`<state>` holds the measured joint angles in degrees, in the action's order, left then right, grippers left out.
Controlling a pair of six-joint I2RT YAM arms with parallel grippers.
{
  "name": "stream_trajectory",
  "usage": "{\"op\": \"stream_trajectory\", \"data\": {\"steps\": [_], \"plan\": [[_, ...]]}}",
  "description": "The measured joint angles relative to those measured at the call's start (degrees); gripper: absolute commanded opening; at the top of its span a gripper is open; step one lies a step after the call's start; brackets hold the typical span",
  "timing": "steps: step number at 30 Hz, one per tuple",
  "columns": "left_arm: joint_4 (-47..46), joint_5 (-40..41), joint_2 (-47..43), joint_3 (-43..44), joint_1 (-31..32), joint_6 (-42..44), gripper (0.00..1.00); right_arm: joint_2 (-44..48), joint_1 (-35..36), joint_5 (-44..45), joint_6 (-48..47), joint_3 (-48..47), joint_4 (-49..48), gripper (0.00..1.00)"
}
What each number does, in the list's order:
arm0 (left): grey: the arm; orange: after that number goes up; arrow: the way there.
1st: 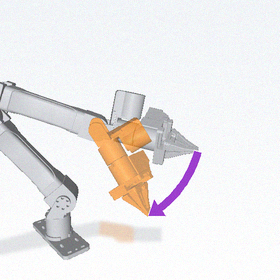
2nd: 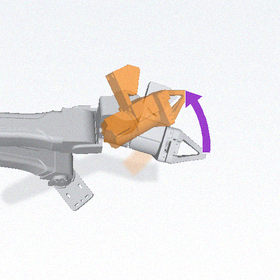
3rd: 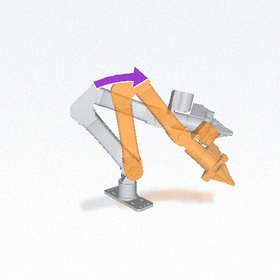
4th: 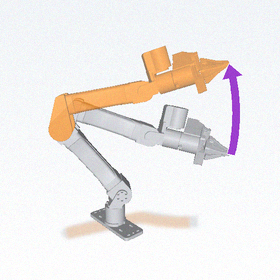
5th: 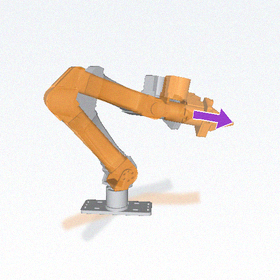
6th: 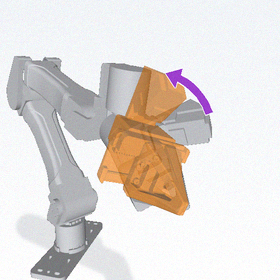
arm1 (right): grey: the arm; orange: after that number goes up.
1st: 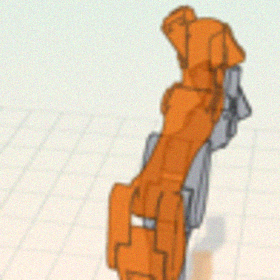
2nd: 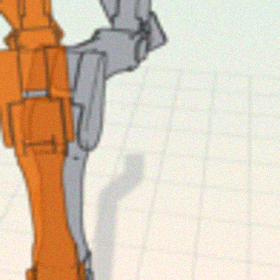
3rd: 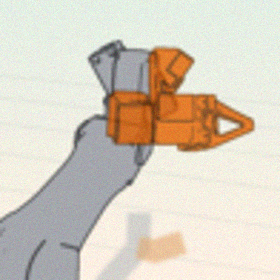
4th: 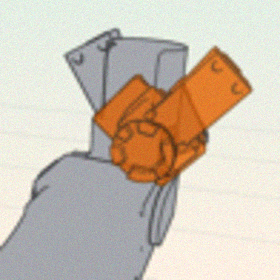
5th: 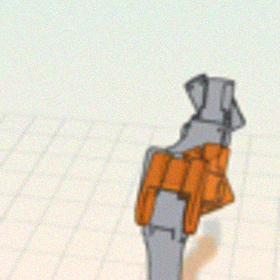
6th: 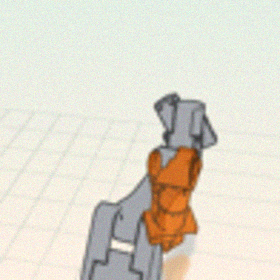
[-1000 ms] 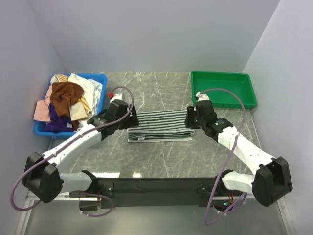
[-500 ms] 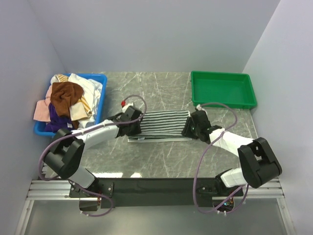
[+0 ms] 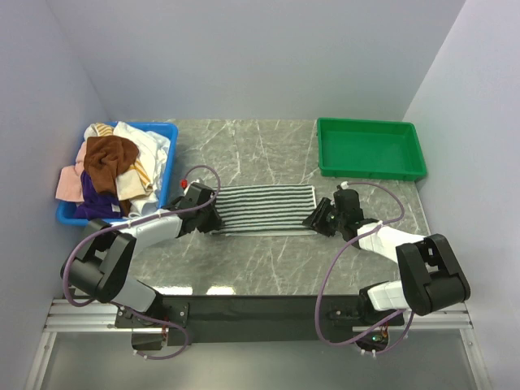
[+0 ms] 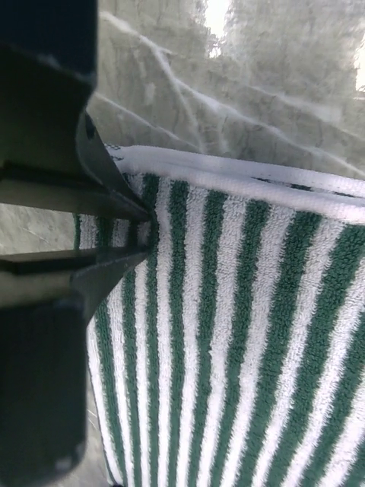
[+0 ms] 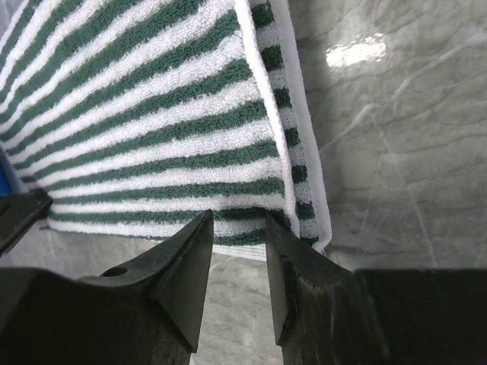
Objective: Fold and stack the towels
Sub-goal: Smooth out wrinkles on the folded towel, then neatly place the folded towel into the bin
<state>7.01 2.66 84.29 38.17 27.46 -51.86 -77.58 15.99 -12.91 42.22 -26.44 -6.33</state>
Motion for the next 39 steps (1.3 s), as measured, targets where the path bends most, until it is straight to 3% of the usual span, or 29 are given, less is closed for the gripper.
{"op": "stream_trajectory", "data": {"steps": [12, 21, 24, 28, 29, 31, 33, 39], "plan": [[3.1, 3.3, -0.1, 1.7, -1.2, 2.5, 0.35, 5.6, -0.5, -2.9, -2.3, 0.2, 1.6, 0.40], [3.9, 5.8, 0.1, 2.0, -1.6, 2.9, 0.36, -1.6, -1.2, -4.9, 0.4, 1.0, -1.4, 0.29], [3.8, 5.7, 0.3, 2.2, -2.4, 2.8, 0.45, -1.5, -1.5, -5.7, 0.8, 1.4, -1.9, 0.29], [5.0, 7.2, -0.1, 3.6, -3.5, 3.8, 0.80, 2.1, -1.6, -4.5, -0.7, 1.4, 2.0, 0.31], [5.8, 8.0, -0.3, 4.0, -3.5, 4.4, 0.84, 3.5, -1.6, -4.0, -1.2, 1.3, 3.3, 0.32], [9.2, 10.8, -1.0, 5.6, -3.0, 5.5, 0.95, 7.3, -1.6, -2.6, -2.8, 0.5, 6.5, 0.36], [12.8, 13.6, -1.4, 8.2, -1.4, 6.7, 0.98, 10.7, -1.6, -0.9, -4.4, -1.1, 9.4, 0.44], [18.0, 20.2, -1.4, 21.1, 9.1, 12.2, 0.99, 18.7, -1.7, 5.4, -8.9, -5.6, 15.5, 0.81]]}}
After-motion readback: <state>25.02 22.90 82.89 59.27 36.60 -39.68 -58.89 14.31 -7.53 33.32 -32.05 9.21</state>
